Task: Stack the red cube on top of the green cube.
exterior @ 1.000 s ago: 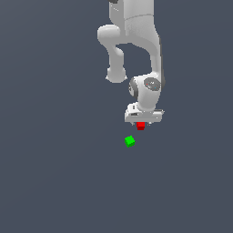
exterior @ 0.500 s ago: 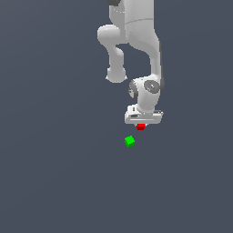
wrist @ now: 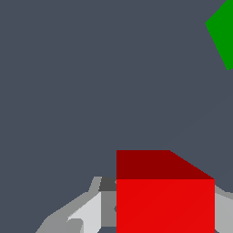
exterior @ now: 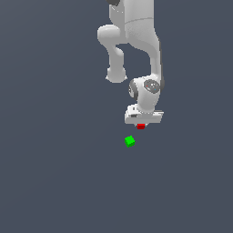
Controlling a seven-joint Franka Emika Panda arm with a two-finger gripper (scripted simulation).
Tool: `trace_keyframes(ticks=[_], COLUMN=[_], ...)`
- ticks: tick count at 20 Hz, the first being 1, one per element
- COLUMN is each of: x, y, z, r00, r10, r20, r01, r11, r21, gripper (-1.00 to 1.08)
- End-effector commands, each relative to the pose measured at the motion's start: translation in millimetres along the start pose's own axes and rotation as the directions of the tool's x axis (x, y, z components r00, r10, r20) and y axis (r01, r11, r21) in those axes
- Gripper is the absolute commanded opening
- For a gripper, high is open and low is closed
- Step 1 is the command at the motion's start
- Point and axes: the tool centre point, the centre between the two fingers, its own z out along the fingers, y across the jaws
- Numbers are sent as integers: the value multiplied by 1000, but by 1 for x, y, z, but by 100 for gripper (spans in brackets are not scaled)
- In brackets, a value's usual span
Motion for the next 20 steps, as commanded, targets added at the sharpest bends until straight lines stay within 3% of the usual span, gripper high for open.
trace_keyframes(ticks=[1,20], x=[0,0], y=[0,0], z=[-5,-96], r00=[1000,1000], r10=[0,0], r20=[-1,-1], r01=[0,0], r11=[1000,1000], r21=[0,0], gripper=[-100,-100])
